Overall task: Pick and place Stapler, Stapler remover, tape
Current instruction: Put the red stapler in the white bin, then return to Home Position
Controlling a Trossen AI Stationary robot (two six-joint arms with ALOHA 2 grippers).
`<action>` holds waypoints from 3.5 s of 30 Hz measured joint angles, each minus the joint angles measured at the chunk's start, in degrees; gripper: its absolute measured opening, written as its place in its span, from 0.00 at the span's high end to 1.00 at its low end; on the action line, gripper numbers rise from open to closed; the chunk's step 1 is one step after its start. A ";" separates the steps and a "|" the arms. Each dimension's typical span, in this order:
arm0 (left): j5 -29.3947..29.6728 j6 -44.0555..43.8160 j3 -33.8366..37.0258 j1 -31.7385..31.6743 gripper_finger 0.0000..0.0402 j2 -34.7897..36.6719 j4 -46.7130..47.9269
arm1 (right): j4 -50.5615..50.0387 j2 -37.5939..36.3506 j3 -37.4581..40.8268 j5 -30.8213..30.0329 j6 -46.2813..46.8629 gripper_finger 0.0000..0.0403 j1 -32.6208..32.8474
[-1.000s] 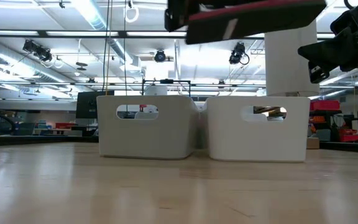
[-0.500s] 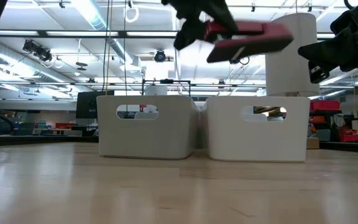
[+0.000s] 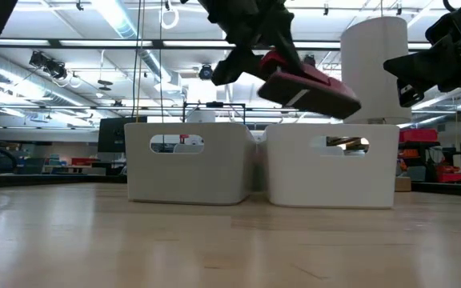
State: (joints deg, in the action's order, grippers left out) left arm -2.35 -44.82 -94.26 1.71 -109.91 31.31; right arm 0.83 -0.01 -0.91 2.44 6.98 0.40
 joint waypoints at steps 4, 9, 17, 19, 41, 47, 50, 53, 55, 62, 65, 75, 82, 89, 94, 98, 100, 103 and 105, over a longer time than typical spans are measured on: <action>-0.27 0.05 0.07 0.44 0.63 0.00 0.96 | -0.01 0.00 0.00 0.00 0.00 0.99 0.00; 1.79 -1.33 0.07 0.43 0.62 0.00 2.26 | 0.01 0.00 0.01 0.00 0.00 0.99 0.02; 7.47 -10.16 0.10 0.30 0.63 -0.02 4.90 | 0.01 0.00 -0.01 0.00 0.00 0.99 0.00; 7.96 -13.20 0.07 0.56 0.62 -0.02 4.31 | 0.00 0.00 0.00 -0.02 0.00 0.99 0.01; 14.18 -37.08 0.07 5.73 0.62 -4.96 -4.89 | 0.19 0.17 -0.01 -0.24 0.00 0.99 0.00; 15.91 -40.26 0.09 6.58 0.63 -6.17 -4.83 | 0.18 0.48 -0.01 -0.35 0.00 0.99 0.00; 16.21 -40.26 0.08 6.61 0.62 -6.27 -3.13 | 0.05 0.48 -0.01 -0.19 0.00 0.99 0.02; 17.92 -40.19 0.09 6.65 0.62 -6.27 -2.86 | 0.03 0.48 -0.01 -0.17 0.00 0.99 0.01; 18.50 -40.17 0.08 6.65 0.63 -6.27 -2.71 | 0.00 0.48 -0.01 -0.15 0.00 0.99 0.02; 18.66 -40.09 0.09 6.52 0.62 -6.36 -2.64 | 0.00 0.48 -0.01 0.02 0.00 0.99 0.00; 18.70 -40.02 0.09 6.52 0.62 -6.36 -2.67 | 0.00 0.48 -0.01 0.02 0.00 0.99 0.00; 19.56 -36.88 0.07 6.48 0.53 -6.36 -2.98 | 0.01 0.48 -0.01 0.00 0.00 0.99 0.00; 19.45 -36.81 0.07 6.54 0.46 -6.36 -3.04 | -0.01 0.48 -0.01 0.00 0.00 0.99 0.00; 19.25 -36.98 0.02 6.39 0.32 -6.36 -3.04 | 0.01 0.48 -0.01 -0.02 0.00 0.99 0.00; 19.53 -36.91 0.02 6.39 0.29 -6.36 -5.26 | 0.01 0.48 -0.01 -0.02 0.00 0.99 0.00; 19.85 -35.20 0.02 6.33 0.30 -6.36 -7.64 | -0.01 0.48 -0.01 -0.02 0.00 0.99 0.01; 19.93 -33.63 0.02 6.21 0.30 -6.34 -8.39 | 0.01 0.48 -0.01 -0.02 0.00 0.99 0.02; 20.31 -33.31 -0.01 6.10 0.31 -6.15 -8.52 | 0.01 0.48 -0.01 -0.04 0.00 0.99 0.02; 20.65 -31.97 -0.29 6.10 0.31 -5.80 -8.16 | -0.01 0.48 -0.01 -0.04 0.00 0.99 0.00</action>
State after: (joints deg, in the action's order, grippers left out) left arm 18.31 -76.79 -94.54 7.81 -115.71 23.15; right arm 0.82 0.47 -0.93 2.39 6.98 0.40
